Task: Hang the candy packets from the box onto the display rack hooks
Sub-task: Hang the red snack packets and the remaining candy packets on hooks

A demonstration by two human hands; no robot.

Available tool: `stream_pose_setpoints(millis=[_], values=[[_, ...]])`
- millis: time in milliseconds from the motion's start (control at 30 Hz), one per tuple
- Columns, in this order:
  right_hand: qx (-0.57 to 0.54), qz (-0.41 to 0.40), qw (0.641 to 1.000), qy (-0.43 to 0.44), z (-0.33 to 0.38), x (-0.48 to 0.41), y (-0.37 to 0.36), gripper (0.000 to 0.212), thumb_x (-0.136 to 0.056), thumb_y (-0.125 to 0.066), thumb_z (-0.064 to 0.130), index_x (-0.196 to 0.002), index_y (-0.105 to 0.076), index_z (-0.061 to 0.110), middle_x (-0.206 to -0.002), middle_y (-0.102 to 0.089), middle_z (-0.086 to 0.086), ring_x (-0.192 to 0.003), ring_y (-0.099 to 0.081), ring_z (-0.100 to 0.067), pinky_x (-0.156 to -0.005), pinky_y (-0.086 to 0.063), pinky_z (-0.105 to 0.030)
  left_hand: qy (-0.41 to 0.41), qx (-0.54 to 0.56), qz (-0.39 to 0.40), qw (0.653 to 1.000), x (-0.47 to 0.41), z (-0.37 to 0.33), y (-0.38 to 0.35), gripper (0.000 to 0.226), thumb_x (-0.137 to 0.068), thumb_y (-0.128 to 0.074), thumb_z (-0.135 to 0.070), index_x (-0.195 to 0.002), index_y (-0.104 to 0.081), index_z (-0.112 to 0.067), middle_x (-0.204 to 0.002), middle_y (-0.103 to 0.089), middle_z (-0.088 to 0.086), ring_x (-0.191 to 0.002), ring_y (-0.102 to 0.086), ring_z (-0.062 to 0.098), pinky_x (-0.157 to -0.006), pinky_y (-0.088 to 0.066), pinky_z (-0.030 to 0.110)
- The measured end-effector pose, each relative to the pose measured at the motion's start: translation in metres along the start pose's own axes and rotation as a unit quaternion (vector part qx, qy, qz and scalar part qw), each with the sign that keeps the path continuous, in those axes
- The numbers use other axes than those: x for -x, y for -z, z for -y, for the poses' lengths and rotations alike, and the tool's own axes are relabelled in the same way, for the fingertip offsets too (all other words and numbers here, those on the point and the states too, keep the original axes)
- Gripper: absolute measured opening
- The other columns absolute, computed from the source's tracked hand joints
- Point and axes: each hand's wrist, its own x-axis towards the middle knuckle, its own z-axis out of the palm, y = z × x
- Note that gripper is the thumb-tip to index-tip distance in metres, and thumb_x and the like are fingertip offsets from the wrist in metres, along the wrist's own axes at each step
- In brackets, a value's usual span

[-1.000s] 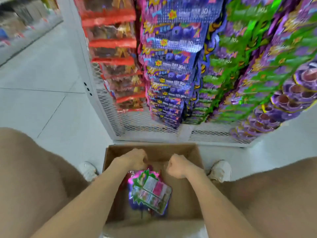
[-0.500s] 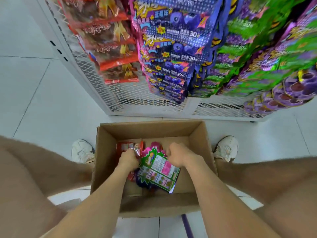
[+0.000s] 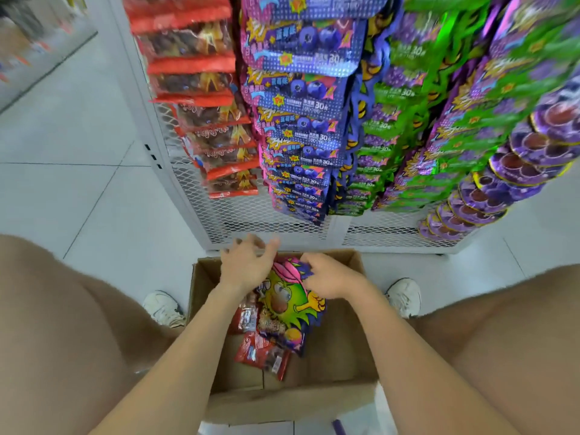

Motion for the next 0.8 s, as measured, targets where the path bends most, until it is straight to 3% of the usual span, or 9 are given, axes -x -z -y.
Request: stream_pose_setpoints(millis=[67,100,200,267,367,500,633,733,800], values=[[-0.037,-0.03,0.999,0.012,0.016,0.015,0.021,0.036,-0.096,-0.06,0.003,-0.132,-0.059,0.006,-0.123,-0.068,-0.021,-0.102,-0.068,-0.034,-0.085,-0.055,-0.048,-0.104,-0.025,-0.017,0.994,0.003,-0.009,0.018,0.049,-0.094,-0.037,-0.081,-0.104,-0.068,-0.045,-0.128,-0.058,-0.008,-0.131,-0.043,0.03,-0.114,-0.031,0.052],[-0.055,-0.051,0.997,0.03,0.023,0.02,0.03,0.03,-0.095,-0.059,0.002,-0.125,-0.064,0.004,-0.109,-0.07,-0.022,-0.088,-0.065,-0.029,-0.076,-0.051,-0.044,-0.158,-0.013,-0.015,0.987,0.004,-0.014,0.028,0.048,-0.094,-0.035,-0.082,-0.091,-0.066,-0.047,-0.113,-0.061,-0.014,-0.121,-0.05,0.025,-0.109,-0.034,0.052],[-0.1,-0.125,0.984,0.08,0.044,0.042,0.051,0.011,-0.091,-0.056,0.007,-0.093,-0.067,0.006,-0.071,-0.055,-0.004,-0.064,-0.046,-0.018,-0.063,-0.036,-0.038,-0.266,0.056,0.011,0.962,0.018,-0.036,0.058,0.044,-0.106,-0.048,-0.061,-0.073,-0.068,-0.039,-0.067,-0.06,-0.017,-0.069,-0.059,0.007,-0.071,-0.05,0.035],[-0.092,-0.178,0.974,0.111,0.062,0.062,0.066,0.014,-0.092,-0.054,0.02,-0.082,-0.064,0.017,-0.061,-0.049,0.007,-0.054,-0.041,-0.014,-0.057,-0.034,-0.033,-0.321,0.066,-0.013,0.945,0.031,-0.058,0.08,0.043,-0.109,-0.052,-0.043,-0.069,-0.063,-0.034,-0.059,-0.049,-0.016,-0.06,-0.046,0.001,-0.06,-0.04,0.031],[-0.04,-0.287,0.941,0.175,0.097,0.096,0.097,0.03,-0.098,-0.06,0.027,-0.069,-0.053,0.031,-0.056,-0.053,0.012,-0.05,-0.045,-0.006,-0.052,-0.034,-0.022,-0.381,0.06,-0.09,0.918,0.049,-0.098,0.119,0.051,-0.108,-0.048,-0.051,-0.073,-0.057,-0.015,-0.063,-0.047,-0.001,-0.062,-0.041,0.009,-0.064,-0.038,0.045],[-0.025,-0.46,0.85,0.255,0.15,0.143,0.149,0.009,-0.096,-0.072,0.022,-0.098,-0.071,0.031,-0.086,-0.071,0.017,-0.081,-0.067,-0.004,-0.076,-0.051,-0.024,-0.452,0.062,-0.185,0.87,0.074,-0.165,0.183,0.031,-0.108,-0.055,-0.036,-0.087,-0.07,-0.02,-0.077,-0.067,-0.006,-0.073,-0.06,0.011,-0.072,-0.048,0.036],[-0.052,-0.572,0.756,0.315,0.206,0.184,0.21,0.02,-0.094,-0.073,0.021,-0.11,-0.068,0.032,-0.088,-0.065,0.028,-0.083,-0.064,0.012,-0.083,-0.049,-0.022,-0.512,0.07,-0.277,0.81,0.092,-0.241,0.249,0.021,-0.106,-0.061,-0.028,-0.123,-0.069,-0.02,-0.111,-0.068,-0.014,-0.103,-0.064,0.002,-0.09,-0.05,0.022],[-0.024,-0.637,0.695,0.332,0.245,0.196,0.257,0.021,-0.094,-0.066,0.026,-0.114,-0.066,0.033,-0.092,-0.069,0.019,-0.091,-0.068,-0.007,-0.094,-0.05,-0.042,-0.505,0.091,-0.299,0.805,0.092,-0.295,0.289,0.041,-0.101,-0.06,-0.028,-0.141,-0.059,-0.018,-0.136,-0.062,-0.004,-0.127,-0.057,0.01,-0.109,-0.046,0.034],[0.001,-0.653,0.688,0.318,0.267,0.198,0.285,0.024,-0.095,-0.061,0.028,-0.118,-0.061,0.033,-0.098,-0.069,0.012,-0.103,-0.066,-0.022,-0.099,-0.042,-0.048,-0.472,0.139,-0.3,0.817,0.094,-0.327,0.31,0.049,-0.095,-0.057,-0.027,-0.143,-0.056,-0.018,-0.14,-0.06,-0.003,-0.129,-0.055,0.011,-0.112,-0.043,0.033]])
